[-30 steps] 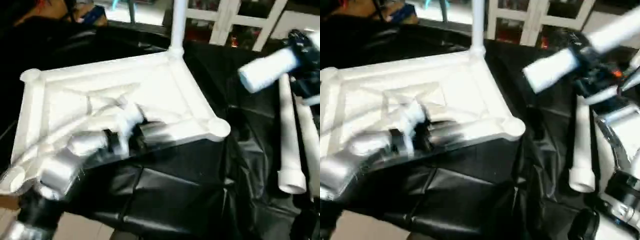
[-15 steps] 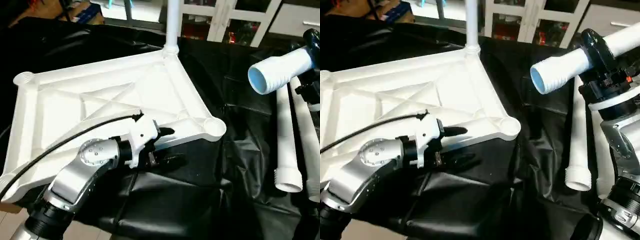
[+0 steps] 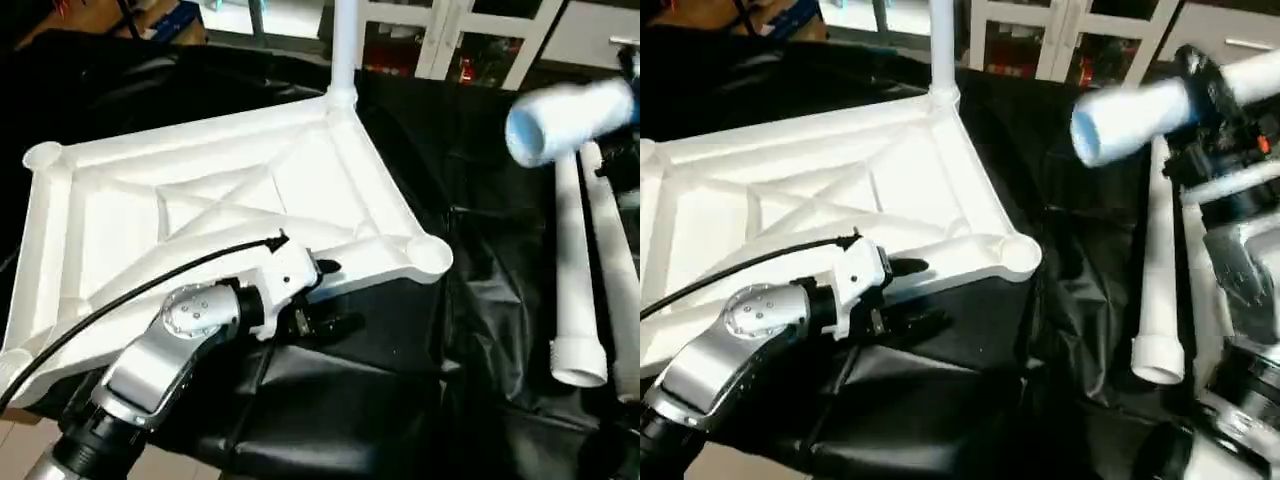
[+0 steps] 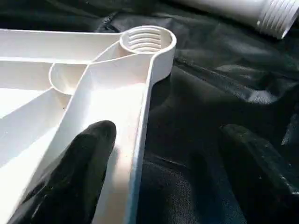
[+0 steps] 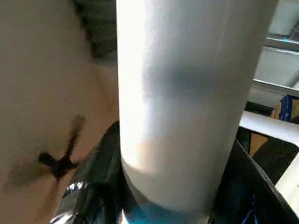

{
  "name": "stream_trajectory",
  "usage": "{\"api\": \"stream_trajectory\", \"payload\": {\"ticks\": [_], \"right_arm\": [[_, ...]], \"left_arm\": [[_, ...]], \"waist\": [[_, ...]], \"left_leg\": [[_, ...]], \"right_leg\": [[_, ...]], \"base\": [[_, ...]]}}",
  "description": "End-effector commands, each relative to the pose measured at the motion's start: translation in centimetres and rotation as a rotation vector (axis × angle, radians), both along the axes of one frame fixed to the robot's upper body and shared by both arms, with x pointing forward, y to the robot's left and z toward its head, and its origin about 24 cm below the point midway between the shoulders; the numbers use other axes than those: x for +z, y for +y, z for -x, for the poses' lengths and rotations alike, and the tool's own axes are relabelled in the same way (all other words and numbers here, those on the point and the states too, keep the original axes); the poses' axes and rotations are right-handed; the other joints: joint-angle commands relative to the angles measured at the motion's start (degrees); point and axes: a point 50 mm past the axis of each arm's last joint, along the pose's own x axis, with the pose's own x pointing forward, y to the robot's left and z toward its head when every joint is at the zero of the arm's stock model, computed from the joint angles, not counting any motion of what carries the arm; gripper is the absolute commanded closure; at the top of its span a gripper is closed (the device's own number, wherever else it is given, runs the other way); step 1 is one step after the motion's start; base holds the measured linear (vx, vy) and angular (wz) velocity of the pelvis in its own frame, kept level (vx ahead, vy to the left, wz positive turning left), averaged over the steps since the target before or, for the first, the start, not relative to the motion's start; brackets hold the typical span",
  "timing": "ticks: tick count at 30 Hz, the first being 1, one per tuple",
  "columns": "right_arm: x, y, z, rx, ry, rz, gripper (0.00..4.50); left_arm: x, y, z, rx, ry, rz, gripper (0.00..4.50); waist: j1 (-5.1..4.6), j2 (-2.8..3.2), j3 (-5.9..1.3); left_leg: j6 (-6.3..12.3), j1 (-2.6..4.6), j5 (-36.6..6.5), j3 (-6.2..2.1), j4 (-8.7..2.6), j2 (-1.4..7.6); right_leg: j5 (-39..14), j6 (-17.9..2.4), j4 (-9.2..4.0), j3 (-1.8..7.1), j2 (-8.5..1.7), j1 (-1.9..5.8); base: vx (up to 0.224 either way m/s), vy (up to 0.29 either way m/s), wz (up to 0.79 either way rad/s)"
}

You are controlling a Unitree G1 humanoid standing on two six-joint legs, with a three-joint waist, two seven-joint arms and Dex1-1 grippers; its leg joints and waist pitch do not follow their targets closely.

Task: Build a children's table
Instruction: Insert table leg to table base

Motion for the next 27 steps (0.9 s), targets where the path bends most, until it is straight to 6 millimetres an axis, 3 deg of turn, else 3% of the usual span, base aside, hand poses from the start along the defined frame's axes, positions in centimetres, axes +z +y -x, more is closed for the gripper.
{"api": "stream_trajectory", "payload": {"ticks": [1, 7, 10, 13, 16, 27], "right_arm": [[0.6, -0.2, 0.2, -0.011, -0.007, -0.038, 2.68], [1.1, 0.1, -0.3, -0.053, 0.062, -0.126, 2.68], [1.5, 0.5, -0.4, -0.064, 0.08, -0.154, 2.68], [1.6, 0.7, -0.3, -0.065, 0.082, -0.157, 2.68], [1.9, 1.0, -0.3, -0.066, 0.091, -0.164, 2.68], [2.3, 1.5, -0.1, -0.069, 0.103, -0.174, 2.68]], "left_arm": [[-0.5, 0.1, 0.2, 0.005, 0.004, -0.015, 0.6], [-0.6, 0.3, 0.2, 0.012, -0.005, -0.03, 0.6], [-0.6, 0.3, 0.2, 0.013, -0.006, -0.031, 0.6], [-0.7, 0.3, 0.2, 0.012, -0.006, -0.032, 0.6], [-0.7, 0.3, 0.2, 0.013, -0.007, -0.035, 0.6], [-0.9, 0.4, 0.1, 0.013, -0.007, -0.046, 0.6]], "waist": [[0.0, -0.92, -3.91], [-0.26, -0.98, -4.11], [-0.41, -0.9, -4.49], [-0.43, -0.87, -4.17], [-0.51, -0.84, -4.07], [-0.61, -0.75, -3.97]], "left_leg": [[4.13, 2.34, 1.2, -2.48, -3.9, 4.61], [5.54, 2.07, 3.9, -2.44, -3.66, 4.48], [7.22, 1.83, 7.0, -2.48, -3.27, 4.4], [7.33, 1.81, 5.3, -2.34, -3.39, 4.37], [6.28, 1.87, 3.2, -2.36, -3.64, 4.45], [4.81, 1.85, 1.5, -2.34, -3.8, 4.34]], "right_leg": [[3.8, -13.0, -2.85, 1.96, -3.55, 2.39], [9.2, -12.2, -2.24, 1.88, -3.37, 2.31], [14.0, -11.8, -1.62, 1.74, -3.13, 2.1], [11.9, -11.7, -1.93, 1.71, -3.14, 1.96], [9.0, -11.3, -2.19, 1.73, -3.18, 1.91], [7.7, -10.5, -2.41, 1.82, -3.16, 1.85]], "base": [[0.0, 0.0, 0.0], [0.0, 0.0, 0.0], [0.0, 0.0, 0.0], [0.0, 0.0, 0.0], [0.0, 0.0, 0.0], [0.0, 0.0, 0.0]]}}
